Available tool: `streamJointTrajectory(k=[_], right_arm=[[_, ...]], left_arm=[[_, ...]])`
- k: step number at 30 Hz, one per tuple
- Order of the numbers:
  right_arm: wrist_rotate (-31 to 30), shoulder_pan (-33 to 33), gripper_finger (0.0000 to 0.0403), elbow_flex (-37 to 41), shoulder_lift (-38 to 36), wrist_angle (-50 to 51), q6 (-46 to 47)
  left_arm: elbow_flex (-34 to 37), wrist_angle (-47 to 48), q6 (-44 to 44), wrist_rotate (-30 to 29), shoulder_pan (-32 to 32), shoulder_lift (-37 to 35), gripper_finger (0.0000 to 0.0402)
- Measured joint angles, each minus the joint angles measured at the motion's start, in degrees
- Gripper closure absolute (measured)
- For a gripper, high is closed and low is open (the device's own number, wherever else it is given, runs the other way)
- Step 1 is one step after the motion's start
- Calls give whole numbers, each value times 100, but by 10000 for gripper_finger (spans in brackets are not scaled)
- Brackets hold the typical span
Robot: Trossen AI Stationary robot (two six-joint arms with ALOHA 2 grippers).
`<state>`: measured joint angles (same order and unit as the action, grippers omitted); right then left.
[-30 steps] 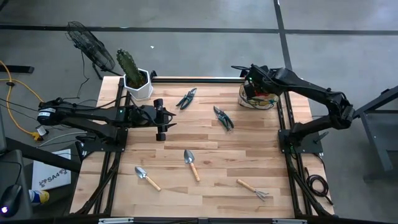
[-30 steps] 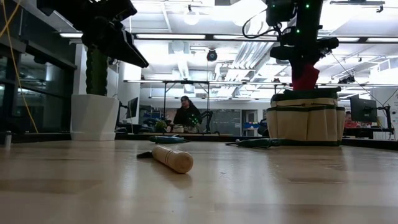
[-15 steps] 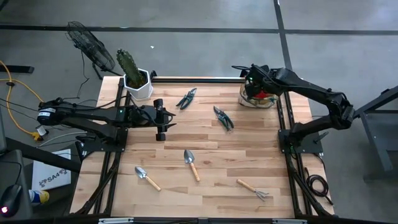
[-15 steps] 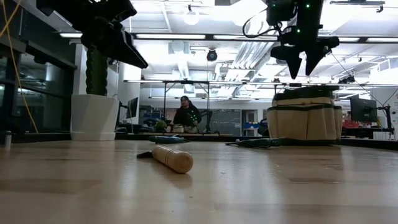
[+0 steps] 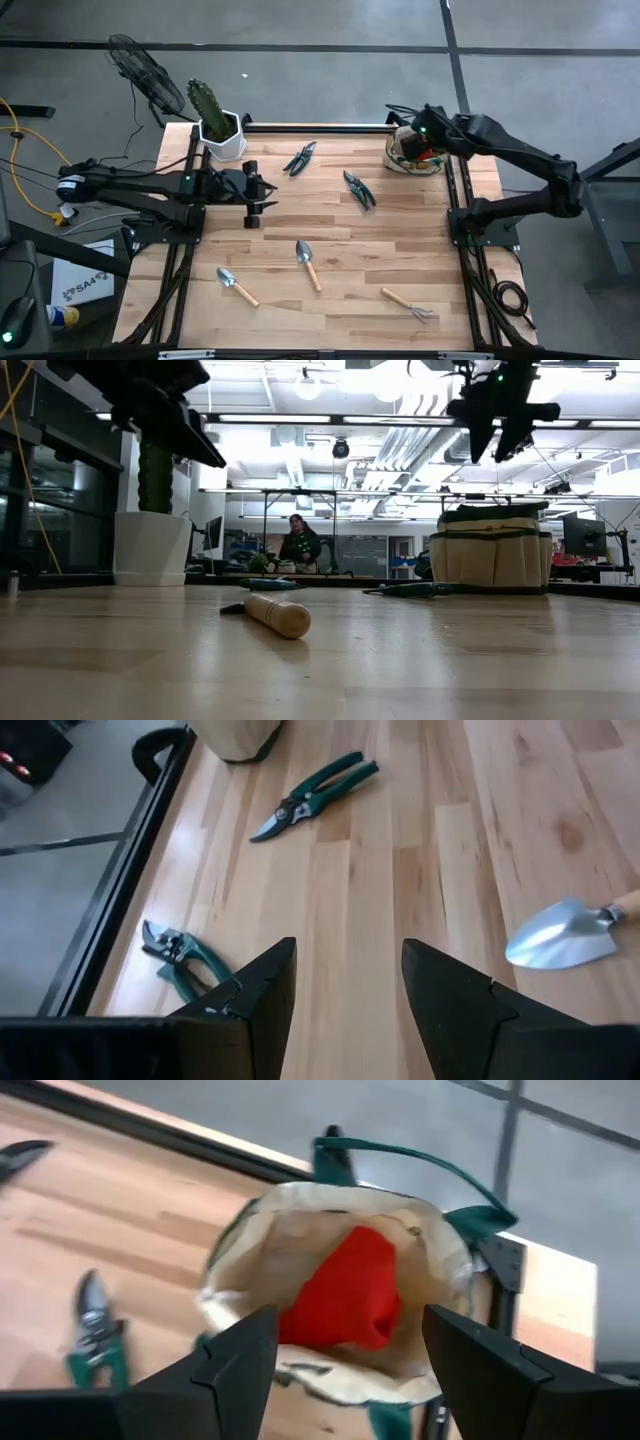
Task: Pick & Place Garden tools in Gardening bag
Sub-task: Put the left green shear scissor into the gardening bag
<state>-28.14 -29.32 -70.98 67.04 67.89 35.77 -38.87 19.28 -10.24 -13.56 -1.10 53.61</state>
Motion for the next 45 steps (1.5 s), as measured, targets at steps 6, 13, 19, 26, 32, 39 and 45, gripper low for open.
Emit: streamJointTrajectory(k=[6, 13, 19, 26, 32, 39, 45], right_arm=[[0, 415, 162, 0, -99, 28, 76], [-10, 798, 162, 0, -105, -76, 212], [-28, 907, 162, 0, -105, -362, 162], [-38, 909, 162, 0, -105, -453, 139], [-42, 909, 162, 0, -105, -683, -4], [-42, 909, 162, 0, -105, -716, -114], [-42, 909, 162, 0, -102, -714, -151]], left_arm=[[0, 323, 175, -4, 0, -347, 225], [0, 545, 616, -518, 0, -464, 225], [0, 487, 755, -838, -2, -255, 225], [0, 104, 890, -1439, -7, 248, 225], [-1, -791, 747, -1471, -425, 819, 225], [-1, -1555, 750, -477, -1490, 1353, 225], [-11, -2356, 752, 376, -2264, 1837, 225]])
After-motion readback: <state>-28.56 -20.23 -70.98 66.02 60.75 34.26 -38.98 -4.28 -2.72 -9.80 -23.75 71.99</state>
